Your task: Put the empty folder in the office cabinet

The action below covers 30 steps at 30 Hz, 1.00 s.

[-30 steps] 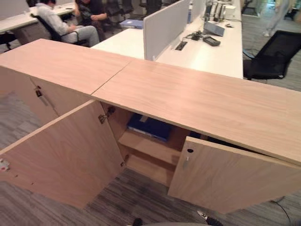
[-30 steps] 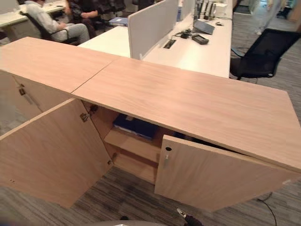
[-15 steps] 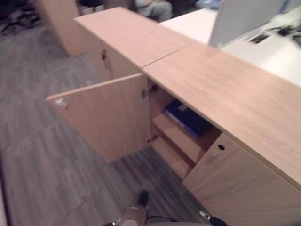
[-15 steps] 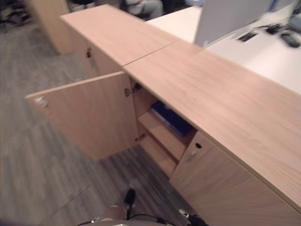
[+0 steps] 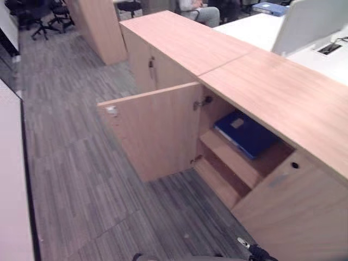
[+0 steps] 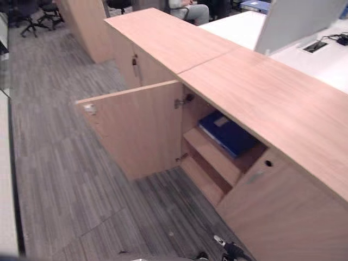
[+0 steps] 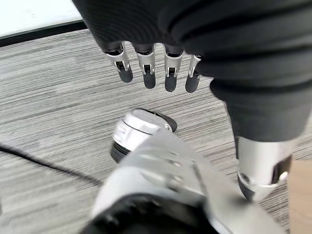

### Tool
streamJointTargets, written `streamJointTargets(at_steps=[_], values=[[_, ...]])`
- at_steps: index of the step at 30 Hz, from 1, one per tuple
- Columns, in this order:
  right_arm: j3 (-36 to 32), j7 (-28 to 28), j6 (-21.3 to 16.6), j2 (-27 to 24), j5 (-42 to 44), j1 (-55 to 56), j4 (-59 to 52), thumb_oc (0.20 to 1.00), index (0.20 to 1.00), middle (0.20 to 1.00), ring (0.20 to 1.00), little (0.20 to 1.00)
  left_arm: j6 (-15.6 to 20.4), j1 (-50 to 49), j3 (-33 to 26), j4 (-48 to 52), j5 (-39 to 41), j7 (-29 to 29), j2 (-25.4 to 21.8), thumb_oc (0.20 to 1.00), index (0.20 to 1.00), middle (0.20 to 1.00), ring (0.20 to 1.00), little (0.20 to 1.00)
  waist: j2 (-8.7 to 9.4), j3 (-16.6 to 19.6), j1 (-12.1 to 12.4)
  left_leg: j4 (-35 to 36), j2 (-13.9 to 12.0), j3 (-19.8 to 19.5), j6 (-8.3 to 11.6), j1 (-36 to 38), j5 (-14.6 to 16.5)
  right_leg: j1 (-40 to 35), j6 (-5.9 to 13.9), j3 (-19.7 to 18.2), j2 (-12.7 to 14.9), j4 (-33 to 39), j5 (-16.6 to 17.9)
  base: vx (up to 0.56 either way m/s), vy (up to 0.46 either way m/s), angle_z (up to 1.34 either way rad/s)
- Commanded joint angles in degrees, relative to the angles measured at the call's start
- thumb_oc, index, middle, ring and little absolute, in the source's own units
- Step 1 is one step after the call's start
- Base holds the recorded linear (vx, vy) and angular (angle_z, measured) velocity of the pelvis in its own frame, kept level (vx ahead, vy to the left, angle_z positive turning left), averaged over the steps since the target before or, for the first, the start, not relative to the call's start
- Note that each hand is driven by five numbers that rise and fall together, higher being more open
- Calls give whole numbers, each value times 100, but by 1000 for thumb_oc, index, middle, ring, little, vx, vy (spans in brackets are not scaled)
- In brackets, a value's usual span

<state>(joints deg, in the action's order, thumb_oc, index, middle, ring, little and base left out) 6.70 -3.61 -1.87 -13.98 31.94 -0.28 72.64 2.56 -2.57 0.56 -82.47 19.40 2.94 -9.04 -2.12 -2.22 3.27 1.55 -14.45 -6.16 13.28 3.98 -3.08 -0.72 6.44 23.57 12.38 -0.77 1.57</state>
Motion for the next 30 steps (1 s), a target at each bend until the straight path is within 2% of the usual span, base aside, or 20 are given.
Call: streamJointTargets(at_steps=[1,2,3,4,6,8,10,12,14,15,16,19,20,21,22,23,24,26,27,30], values=[[-191,-6,-30,218,-214,-3,155,1000,1000,1000,1000,1000,122,322,237,-191,-421,-10,-66,1000,1000,1000,1000,1000,65,137,-63,-12,53,-221,-260,-300,196,-155,431,-197,747,45,127,-42,668,58],[-306,-28,-28,215,-108,20,106,1000,1000,1000,1000,1000,93,363,330,-150,-525,-28,-68,1000,1000,1000,1000,1000,73,135,-95,54,181,-151,-348,-234,413,-140,518,-220,896,45,327,-79,577,65],[-601,-31,-66,203,146,54,39,1000,1000,1000,1000,1000,115,428,444,-194,-708,-37,-101,1000,1000,1000,1000,1000,173,136,-177,202,624,-39,-636,-93,694,80,768,-429,1353,62,1281,-116,745,43],[-702,-37,-73,173,186,82,44,1000,1000,1000,1000,1000,105,459,470,-176,-769,-52,-127,1000,1000,1000,1000,1000,178,113,-211,256,805,21,-777,-31,782,179,821,-493,1500,87,1605,-127,703,-1],[-777,-29,-34,144,122,31,130,1000,1000,1000,1000,1000,79,454,498,-206,-870,-103,-219,1000,1000,1000,1000,1000,118,50,-256,296,1012,202,-952,73,872,391,856,-502,1682,97,2105,-108,432,-35],[-800,-40,-36,118,69,2,158,1000,1000,1000,1000,1000,75,452,477,-211,-919,-101,-286,1000,1000,1000,1000,1000,62,-6,-249,299,1102,288,-1044,124,882,468,850,-435,1717,73,2121,-110,336,-58],[-774,5,-47,148,87,-34,241,1000,1000,1000,1000,1000,56,412,392,-262,-1086,-103,-467,1000,1000,1000,1000,1000,-98,-118,-315,192,1137,386,-1157,96,860,495,517,-710,1174,-274,1108,-125,312,-48],[-711,30,-71,161,126,-49,304,1000,1000,1000,1000,1000,58,399,354,-291,-1112,-69,-535,1000,1000,1000,1000,1000,-118,-95,-296,176,1152,446,-1224,44,799,569,312,-892,609,-569,411,-60,129,-36],[-511,49,-107,146,177,-87,421,1000,1000,1000,1000,1000,51,396,281,-323,-949,-65,-574,1000,1000,1000,1000,1000,-83,-123,-267,172,1212,672,-1280,-7,720,767,1,-568,-178,-820,-159,-38,8,-24],[-429,29,-113,130,135,-108,434,1000,1000,1000,1000,1000,49,394,244,-316,-884,-68,-565,1000,1000,1000,1000,1000,-43,-105,-194,185,1226,786,-1234,36,796,648,-4,-313,-284,-679,-279,36,-101,-52],[-420,-16,-127,121,121,-105,504,1000,1000,1000,1000,1000,45,417,173,-286,-802,-64,-549,1000,1000,1000,1000,1000,-1,-109,-151,156,1252,810,-1194,54,816,446,-45,-155,-333,-454,-329,85,-150,-69],[-343,-15,-65,196,99,-33,687,1000,1000,1000,1000,1000,134,500,-191,-136,23,-5,-399,1000,1000,1000,1000,1000,236,0,-124,54,1169,1011,-1064,49,785,126,-145,-449,-630,268,-178,75,-251,-47],[-352,-15,-77,201,190,-14,672,1000,1000,1000,1000,1000,148,534,-275,-68,365,-14,-317,1000,1000,1000,1000,1000,319,-51,-124,-421,1112,990,-1028,-113,883,-21,-191,-528,-716,363,-243,136,-304,-35],[-432,146,-134,13,179,-10,600,1000,1000,1000,1000,1000,-24,148,-664,-381,188,-591,-1234,1000,1000,1000,1000,1000,290,-111,-48,-778,1120,976,-976,-292,918,-65,-208,-471,-694,387,-251,20,-275,-35],[-485,90,-150,91,445,44,502,1000,1000,1000,1000,1000,107,245,-822,-393,459,-300,-1061,1000,1000,1000,1000,1000,377,-241,3,-1289,1106,941,-874,-547,901,-180,-290,-428,-677,369,-303,-21,-149,-17],[-485,89,-149,91,445,45,501,1000,1000,1000,1000,1000,106,243,-822,-392,459,-300,-1060,1000,1000,1000,1000,1000,374,-238,-1,-1303,1104,935,-874,-558,908,-178,-291,-423,-679,369,-304,-7,-155,-1],[-547,92,-147,99,483,47,407,1000,1000,1000,1000,1000,85,189,-966,-248,749,-218,-883,1000,1000,1000,1000,1000,395,-345,28,-1494,878,1018,-800,-726,613,-273,-350,-359,-669,370,-388,20,-60,9],[-586,55,-143,101,539,12,348,1000,1000,1000,1000,1000,44,126,-1090,-293,915,-236,-839,1000,1000,1000,1000,1000,452,-367,68,-1266,665,1108,-821,-754,388,-324,-347,-320,-640,396,-433,75,-45,32],[-577,118,-158,107,556,13,294,1000,1000,1000,1000,1000,21,64,-1217,-366,1104,-275,-856,1000,1000,1000,1000,1000,479,-318,113,-691,443,880,-792,-768,18,-329,-349,-368,-631,342,-530,117,5,16],[-628,130,-197,81,590,3,319,1000,1000,1000,1000,1000,38,84,-1308,-430,1157,-279,-905,1000,1000,1000,1000,1000,429,-282,130,-150,135,739,-658,-769,-461,-403,-325,-383,-606,324,-628,107,87,-5]])
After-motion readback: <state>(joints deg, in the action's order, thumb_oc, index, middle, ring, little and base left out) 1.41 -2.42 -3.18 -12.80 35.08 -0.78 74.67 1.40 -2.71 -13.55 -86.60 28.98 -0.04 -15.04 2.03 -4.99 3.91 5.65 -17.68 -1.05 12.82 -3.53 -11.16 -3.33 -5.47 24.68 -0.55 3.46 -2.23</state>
